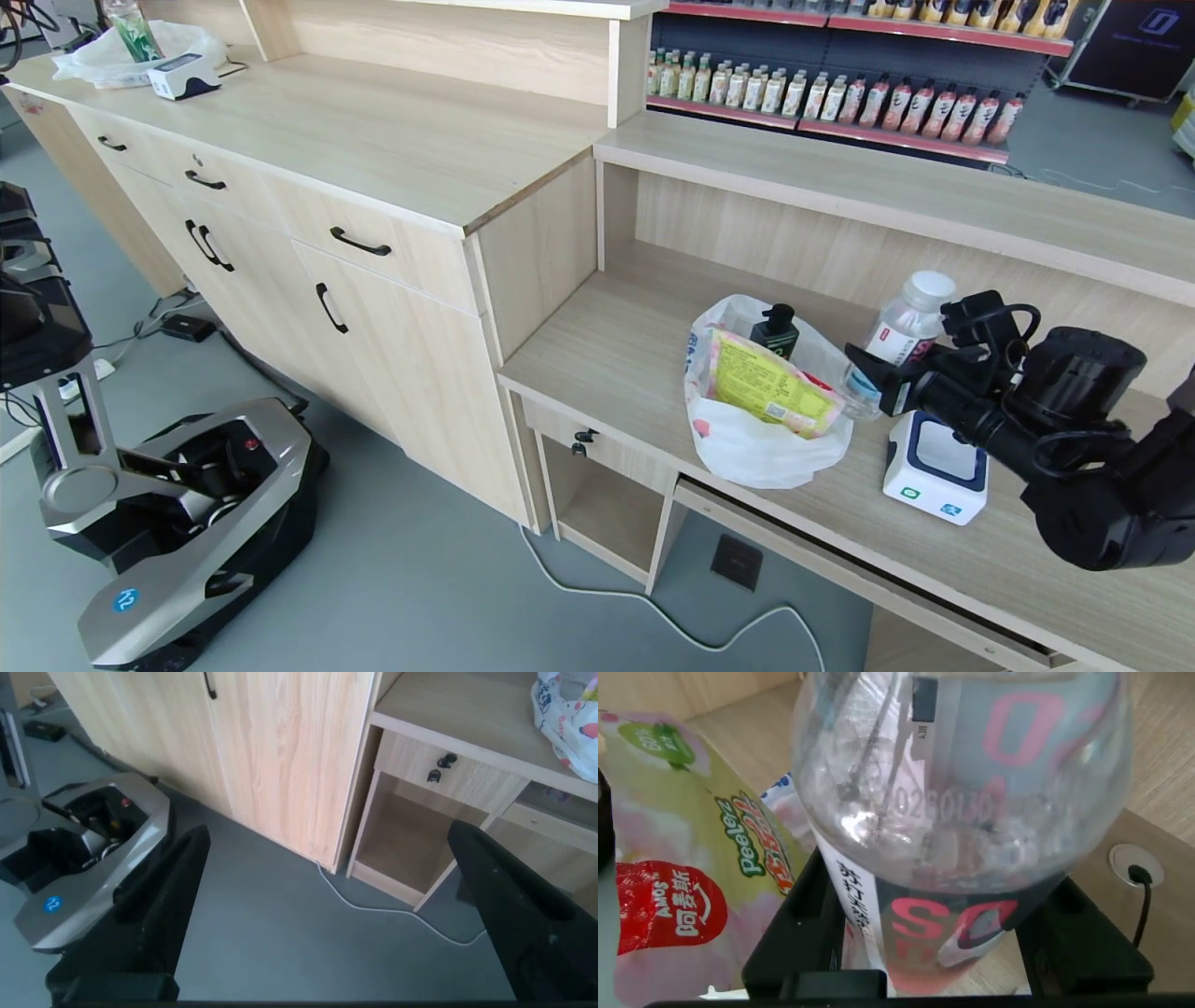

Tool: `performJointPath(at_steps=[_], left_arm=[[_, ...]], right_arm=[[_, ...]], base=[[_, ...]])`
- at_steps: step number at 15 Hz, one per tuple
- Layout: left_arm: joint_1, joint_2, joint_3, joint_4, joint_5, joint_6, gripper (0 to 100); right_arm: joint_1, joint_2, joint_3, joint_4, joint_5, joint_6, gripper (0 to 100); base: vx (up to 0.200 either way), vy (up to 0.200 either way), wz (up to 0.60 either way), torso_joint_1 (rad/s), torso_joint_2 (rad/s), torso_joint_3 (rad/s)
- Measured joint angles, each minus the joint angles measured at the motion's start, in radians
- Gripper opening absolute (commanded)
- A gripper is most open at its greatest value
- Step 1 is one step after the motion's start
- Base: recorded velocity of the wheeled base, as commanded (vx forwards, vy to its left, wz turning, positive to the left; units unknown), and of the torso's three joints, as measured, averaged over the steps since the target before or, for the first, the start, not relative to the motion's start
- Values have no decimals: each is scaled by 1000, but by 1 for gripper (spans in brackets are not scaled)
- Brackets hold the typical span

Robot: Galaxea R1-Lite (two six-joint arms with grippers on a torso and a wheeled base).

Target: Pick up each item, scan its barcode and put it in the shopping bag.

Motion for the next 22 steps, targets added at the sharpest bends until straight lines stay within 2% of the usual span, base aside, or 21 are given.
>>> performJointPath(at_steps=[8, 14, 22], left_arm=[[0, 0, 0, 0, 0, 0, 100], [0, 0, 0, 0, 0, 0, 100], [0, 0, 0, 0, 0, 0, 100]], right_arm=[[8, 126, -9, -76, 11, 0, 0], [16, 177, -95, -81, 15, 0, 0], [43, 229, -141, -80, 20, 0, 0]], base=[[0, 0, 0, 0, 0, 0], [0, 0, 0, 0, 0, 0], [0, 0, 0, 0, 0, 0]])
